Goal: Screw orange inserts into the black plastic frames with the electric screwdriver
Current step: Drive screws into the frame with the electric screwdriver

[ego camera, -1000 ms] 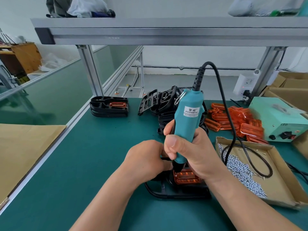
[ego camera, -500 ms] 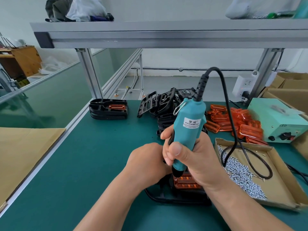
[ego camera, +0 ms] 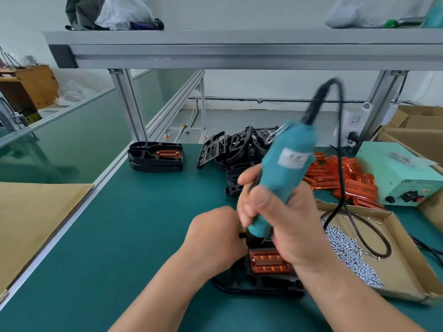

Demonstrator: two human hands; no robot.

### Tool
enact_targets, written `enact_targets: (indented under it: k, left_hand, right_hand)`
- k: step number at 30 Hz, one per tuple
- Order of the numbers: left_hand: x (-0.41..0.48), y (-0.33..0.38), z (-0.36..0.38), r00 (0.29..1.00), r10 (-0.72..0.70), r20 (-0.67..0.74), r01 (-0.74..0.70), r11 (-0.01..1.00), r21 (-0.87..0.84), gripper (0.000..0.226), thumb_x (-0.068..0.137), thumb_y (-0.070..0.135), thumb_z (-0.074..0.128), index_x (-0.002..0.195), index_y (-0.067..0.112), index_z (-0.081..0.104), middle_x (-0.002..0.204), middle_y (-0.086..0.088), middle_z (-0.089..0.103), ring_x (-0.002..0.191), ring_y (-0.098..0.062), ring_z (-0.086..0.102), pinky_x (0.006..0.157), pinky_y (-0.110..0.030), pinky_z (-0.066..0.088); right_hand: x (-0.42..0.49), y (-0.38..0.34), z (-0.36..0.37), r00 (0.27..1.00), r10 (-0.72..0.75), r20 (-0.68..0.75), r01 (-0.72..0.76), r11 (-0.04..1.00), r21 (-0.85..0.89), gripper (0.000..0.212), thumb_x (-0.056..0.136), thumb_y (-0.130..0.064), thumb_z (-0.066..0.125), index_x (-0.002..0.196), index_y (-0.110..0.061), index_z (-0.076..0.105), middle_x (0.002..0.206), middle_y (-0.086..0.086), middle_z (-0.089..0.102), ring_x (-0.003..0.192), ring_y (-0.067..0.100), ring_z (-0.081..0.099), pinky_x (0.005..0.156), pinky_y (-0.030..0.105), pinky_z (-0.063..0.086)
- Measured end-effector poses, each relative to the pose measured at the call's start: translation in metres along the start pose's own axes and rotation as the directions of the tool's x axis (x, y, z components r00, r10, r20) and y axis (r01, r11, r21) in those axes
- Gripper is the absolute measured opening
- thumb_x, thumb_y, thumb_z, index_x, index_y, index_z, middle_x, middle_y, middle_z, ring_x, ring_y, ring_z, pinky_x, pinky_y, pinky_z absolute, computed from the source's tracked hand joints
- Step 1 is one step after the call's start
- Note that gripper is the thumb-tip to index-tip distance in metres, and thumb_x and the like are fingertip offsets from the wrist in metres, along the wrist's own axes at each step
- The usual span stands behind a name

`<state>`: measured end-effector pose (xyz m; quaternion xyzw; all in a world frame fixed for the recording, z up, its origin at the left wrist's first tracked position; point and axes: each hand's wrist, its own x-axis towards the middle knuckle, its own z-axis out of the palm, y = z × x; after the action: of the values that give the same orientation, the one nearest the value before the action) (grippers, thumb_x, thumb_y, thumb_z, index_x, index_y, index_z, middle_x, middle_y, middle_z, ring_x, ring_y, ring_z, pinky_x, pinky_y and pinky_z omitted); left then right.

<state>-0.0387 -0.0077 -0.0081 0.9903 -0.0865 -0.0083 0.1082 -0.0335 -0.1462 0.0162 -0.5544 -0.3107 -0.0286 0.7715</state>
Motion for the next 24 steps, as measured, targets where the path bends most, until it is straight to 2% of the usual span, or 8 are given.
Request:
enact_targets:
  k: [2, 4, 7, 10, 14, 18, 21, 24]
  left_hand:
    - [0.0, -0.002, 0.001, 1.0, -0.008, -0.014, 0.007, 1.0, -0.022, 0.024, 0.083, 0.042, 0.06, 0.083, 0.018, 0.059, 0.082, 0.001, 0.062, 0.075, -0.022, 0.063, 0.064, -0.035, 0.054]
    - [0.0, -0.005, 0.002, 1.0, -0.005, 0.008, 0.005, 0.999, -0.047, 0.027, 0.082, 0.043, 0.063, 0.088, 0.017, 0.068, 0.091, -0.001, 0.07, 0.085, -0.024, 0.067, 0.074, -0.039, 0.059]
    - [0.0, -0.01, 0.002, 1.0, 0.002, 0.019, -0.001, 0.998, -0.064, 0.03, 0.083, 0.048, 0.062, 0.091, 0.021, 0.072, 0.097, 0.002, 0.071, 0.09, -0.02, 0.068, 0.079, -0.039, 0.06]
    - [0.001, -0.014, 0.005, 1.0, 0.015, -0.008, -0.015, 0.997, -0.079, 0.028, 0.084, 0.054, 0.06, 0.098, 0.032, 0.07, 0.101, 0.012, 0.065, 0.094, -0.01, 0.063, 0.083, -0.033, 0.056]
    - [-0.001, -0.015, 0.003, 0.998, 0.052, -0.018, -0.053, 0.992, -0.114, 0.045, 0.085, 0.064, 0.06, 0.123, 0.043, 0.067, 0.109, 0.022, 0.059, 0.099, -0.003, 0.057, 0.081, -0.026, 0.045]
    - [-0.001, -0.013, 0.001, 0.998, 0.067, -0.008, -0.067, 0.993, -0.094, 0.044, 0.085, 0.065, 0.061, 0.124, 0.044, 0.067, 0.098, 0.02, 0.052, 0.085, -0.002, 0.052, 0.074, -0.025, 0.042]
    - [-0.002, -0.014, -0.001, 0.996, 0.089, -0.003, -0.089, 0.993, -0.074, 0.039, 0.089, 0.054, 0.061, 0.125, 0.041, 0.068, 0.096, 0.019, 0.05, 0.084, -0.005, 0.05, 0.073, -0.026, 0.039]
    - [-0.001, -0.021, -0.004, 0.995, 0.102, 0.013, -0.101, 0.994, -0.032, 0.038, 0.091, 0.047, 0.059, 0.126, 0.038, 0.069, 0.099, 0.017, 0.053, 0.088, -0.008, 0.055, 0.076, -0.028, 0.045]
  right_hand:
    - [0.008, -0.013, -0.007, 0.997, -0.07, -0.022, 0.072, 0.995, 0.072, 0.042, 0.093, -0.048, 0.079, 0.109, -0.012, 0.067, 0.071, 0.004, 0.057, 0.059, 0.026, 0.053, 0.061, 0.034, 0.047]
    - [0.013, -0.025, -0.02, 0.99, -0.116, -0.078, 0.125, 0.985, 0.122, 0.042, 0.094, -0.048, 0.077, 0.11, -0.011, 0.065, 0.072, 0.003, 0.055, 0.059, 0.022, 0.053, 0.06, 0.031, 0.047]
    - [0.015, -0.03, -0.044, 0.972, -0.107, -0.208, 0.142, 0.977, 0.161, 0.039, 0.092, -0.05, 0.077, 0.106, -0.015, 0.065, 0.071, -0.002, 0.054, 0.06, 0.015, 0.052, 0.059, 0.027, 0.046]
    - [0.012, -0.024, -0.071, 0.918, -0.067, -0.391, 0.138, 0.978, 0.155, 0.029, 0.095, -0.047, 0.073, 0.1, -0.019, 0.065, 0.071, -0.003, 0.052, 0.061, 0.012, 0.05, 0.059, 0.025, 0.045]
    - [0.006, -0.008, -0.099, 0.819, 0.029, -0.573, 0.116, 0.97, 0.214, 0.026, 0.106, -0.042, 0.06, 0.098, -0.017, 0.062, 0.073, -0.004, 0.049, 0.062, 0.011, 0.048, 0.059, 0.023, 0.046]
    - [0.002, -0.003, -0.118, 0.772, 0.084, -0.631, 0.138, 0.945, 0.295, 0.033, 0.098, -0.051, 0.069, 0.099, -0.019, 0.061, 0.073, -0.007, 0.047, 0.065, 0.009, 0.046, 0.062, 0.021, 0.045]
    - [-0.001, -0.002, -0.126, 0.746, 0.095, -0.659, 0.158, 0.936, 0.315, 0.033, 0.098, -0.051, 0.069, 0.098, -0.019, 0.061, 0.074, -0.006, 0.046, 0.066, 0.009, 0.045, 0.063, 0.021, 0.045]
    - [-0.001, 0.0, -0.128, 0.729, 0.116, -0.675, 0.16, 0.93, 0.332, 0.032, 0.098, -0.051, 0.069, 0.096, -0.02, 0.059, 0.073, -0.007, 0.046, 0.066, 0.009, 0.045, 0.062, 0.02, 0.045]
